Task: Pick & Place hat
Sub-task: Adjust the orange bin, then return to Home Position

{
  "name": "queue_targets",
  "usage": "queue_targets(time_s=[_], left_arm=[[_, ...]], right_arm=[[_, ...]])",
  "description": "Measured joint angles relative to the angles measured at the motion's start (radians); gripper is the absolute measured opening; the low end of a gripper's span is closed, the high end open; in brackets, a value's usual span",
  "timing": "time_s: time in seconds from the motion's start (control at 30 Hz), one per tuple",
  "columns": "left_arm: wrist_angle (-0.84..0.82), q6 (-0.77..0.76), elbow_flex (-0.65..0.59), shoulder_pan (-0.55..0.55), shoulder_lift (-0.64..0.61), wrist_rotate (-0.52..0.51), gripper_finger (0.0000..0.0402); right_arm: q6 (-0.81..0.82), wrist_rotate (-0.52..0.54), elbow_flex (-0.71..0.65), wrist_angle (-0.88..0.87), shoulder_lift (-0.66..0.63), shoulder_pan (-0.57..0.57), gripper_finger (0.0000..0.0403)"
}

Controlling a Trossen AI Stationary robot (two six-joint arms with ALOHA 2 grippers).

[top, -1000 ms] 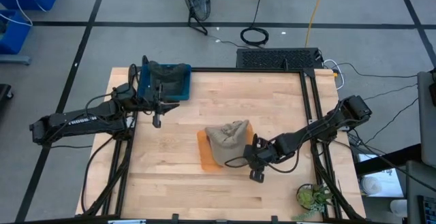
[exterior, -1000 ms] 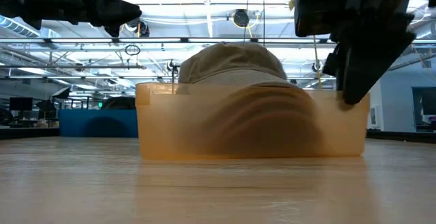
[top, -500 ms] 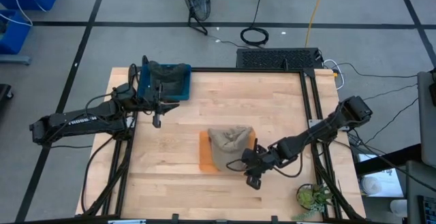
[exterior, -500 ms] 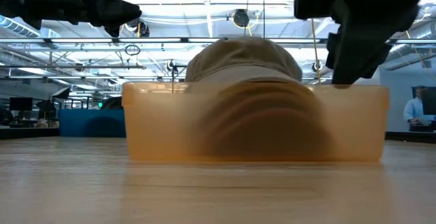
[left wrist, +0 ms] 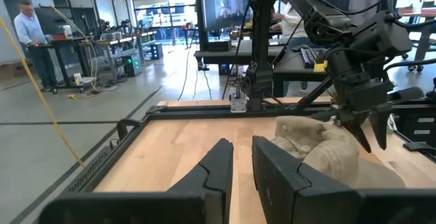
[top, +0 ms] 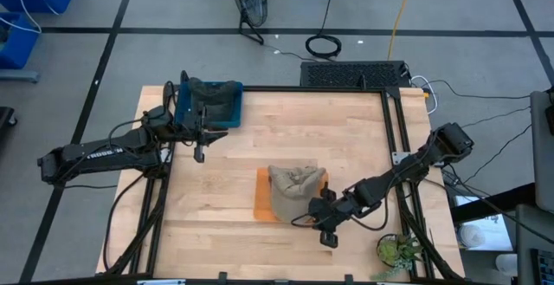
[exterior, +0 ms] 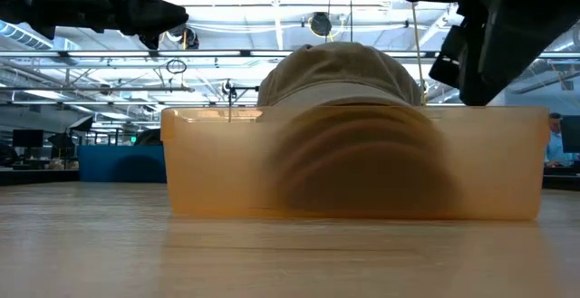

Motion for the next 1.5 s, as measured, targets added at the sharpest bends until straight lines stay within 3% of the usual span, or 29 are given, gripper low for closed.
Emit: queue_targets(time_s=[0.33, 0.47, 0.6, 0.9, 1.0, 1.13, 1.4, 1.5], left_arm=[[0.001, 0.004, 0.000, 0.000, 0.000, -0.001, 0.0062], [0.003, 0.000, 0.000, 0.000, 0.000, -0.035, 0.0062], [0.003, -0.005, 0.000, 0.000, 0.000, -0.051, 0.0062], [0.002, -0.005, 0.000, 0.000, 0.000, -0.051, 0.0062], [0.001, -0.005, 0.000, 0.000, 0.000, -0.051, 0.0062], [0.000, -0.005, 0.000, 0.000, 0.000, -0.051, 0.0062], [0.002, 0.066, 0.000, 0.000, 0.000, -0.081, 0.0062], [0.035, -0.001, 0.000, 0.000, 0.008, -0.092, 0.0062]], right_arm=[[-0.165, 0.015, 0.001, 0.013, -0.034, -0.050, 0.0088], [-0.309, 0.127, 0.001, 0.104, -0.075, -0.068, 0.0088], [-0.408, 0.136, 0.007, 0.223, -0.149, -0.098, 0.0088], [-0.639, 0.349, 0.026, 0.165, -0.413, -0.231, 0.0088], [-0.694, 0.337, 0.026, 0.117, -0.438, -0.313, 0.0088], [-0.739, 0.214, -0.016, 0.123, -0.436, -0.396, 0.0088], [-0.824, 0.192, -0.222, 0.508, -0.466, -0.496, 0.0088], [-0.820, 0.192, -0.314, 0.601, -0.475, -0.554, 0.0088]])
